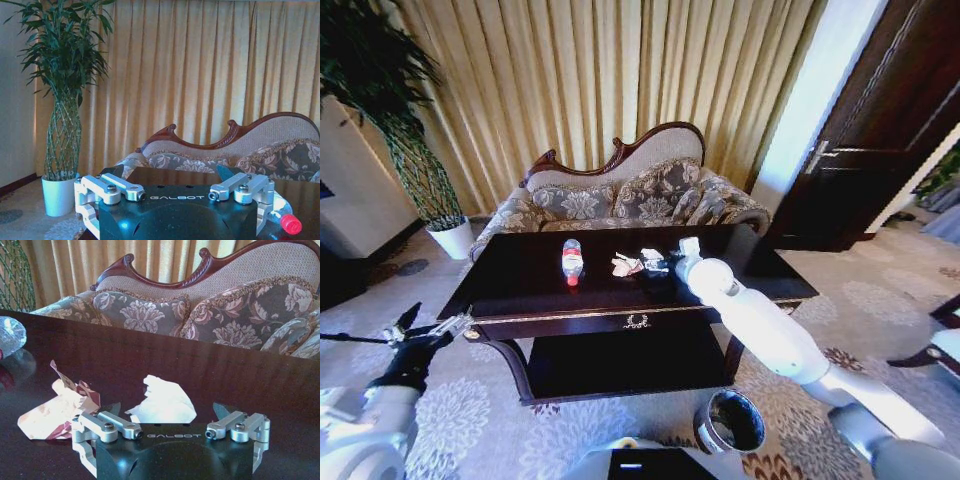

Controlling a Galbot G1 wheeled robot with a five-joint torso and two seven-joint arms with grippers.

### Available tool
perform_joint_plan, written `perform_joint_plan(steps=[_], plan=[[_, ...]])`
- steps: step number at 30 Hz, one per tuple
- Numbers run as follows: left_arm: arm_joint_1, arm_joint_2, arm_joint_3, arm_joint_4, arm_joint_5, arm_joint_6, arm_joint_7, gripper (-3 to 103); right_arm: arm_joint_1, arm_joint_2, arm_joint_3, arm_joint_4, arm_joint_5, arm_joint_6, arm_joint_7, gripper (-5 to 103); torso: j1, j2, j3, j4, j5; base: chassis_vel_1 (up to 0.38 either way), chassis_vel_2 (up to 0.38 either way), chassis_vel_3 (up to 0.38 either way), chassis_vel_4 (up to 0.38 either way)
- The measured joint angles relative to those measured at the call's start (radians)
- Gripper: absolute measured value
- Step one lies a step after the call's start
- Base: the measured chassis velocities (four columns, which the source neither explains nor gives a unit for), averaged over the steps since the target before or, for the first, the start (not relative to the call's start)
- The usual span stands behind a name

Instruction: Move to the front of the table and place the trash on the table into the trash bin.

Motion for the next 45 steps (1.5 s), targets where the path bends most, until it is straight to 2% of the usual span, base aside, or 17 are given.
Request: perform_joint_plan(steps=[12,16,19,21,22,24,27,30,33,37,40,45], plan=[[-0.003,0.0,0.004,0.0,0.0,0.001,0.0,100,-0.025,0.003,0.012,-0.012,0.0,0.002,0.0,102,0.0,0.0,0.0,0.0,0.0,0.0,0.0,0.0,0.0],[-0.003,-0.001,0.005,0.0,0.001,0.001,0.0,100,-0.043,0.003,0.02,-0.011,0.0,0.002,0.0,83,0.0,0.0,0.0,0.0,0.0,0.0,0.0,0.0,0.0],[-0.002,-0.001,0.005,0.0,0.001,0.0,0.0,100,-0.046,0.002,0.024,-0.011,0.0,0.002,0.0,78,0.0,0.0,0.0,0.0,0.0001,0.0,0.0,0.0,0.0],[-0.003,-0.001,0.005,0.0,0.001,-0.001,0.0,100,-0.046,0.001,0.028,-0.011,0.0,0.003,0.0,66,0.0,0.0,0.0,0.0,0.0,0.0,0.0,0.0,0.0],[-0.003,-0.001,0.005,0.0,0.001,-0.001,0.0,100,-0.046,0.001,0.028,-0.011,0.0,0.003,0.0,66,0.0,0.0,0.0,0.0,0.0,0.0,0.0,0.0,0.0],[-0.003,-0.001,0.005,0.0,0.001,-0.001,0.0,100,-0.047,-0.001,0.029,-0.011,-0.001,0.003,0.0,56,0.0,0.0,0.0,0.0,0.0,0.0,0.0,0.0,0.0],[-0.003,-0.001,0.006,0.0,0.001,-0.001,0.0,100,-0.049,-0.002,0.032,-0.011,-0.002,0.003,0.0,50,0.0,0.0,0.0,0.0,0.0,0.0,0.0,0.0,0.0],[-0.003,-0.004,0.009,0.0,0.001,-0.001,0.001,100,-0.052,-0.006,0.033,-0.009,-0.003,0.003,0.0,34,0.0,0.0,0.0,0.0,0.0,0.0,0.0,0.0,0.0],[-0.003,-0.004,0.009,0.0,0.001,-0.002,0.001,100,-0.052,-0.006,0.034,-0.008,-0.003,0.004,0.0,28,0.0,0.0,0.0,0.0,0.0001,0.0,0.0,0.0,0.0],[-0.003,-0.003,0.009,0.0,0.0,-0.002,0.001,100,-0.054,-0.006,0.04,-0.004,-0.003,0.005,0.0,7,0.0,0.0,0.0,0.0,0.0,0.0,0.0,0.0,0.0],[-0.004,-0.001,0.01,0.0,0.0,-0.002,0.001,100,-0.06,-0.006,0.046,0.001,-0.003,0.015,0.0,3,0.0,0.0,0.0,0.0,0.0,0.0,0.0,0.0,0.0],[-0.008,-0.001,0.023,0.0,0.001,-0.002,0.001,100,-0.068,-0.024,0.059,0.028,0.005,0.076,-0.002,0,0.0,0.0,0.0,0.0,0.0001,0.0,0.0,0.0,0.0]])
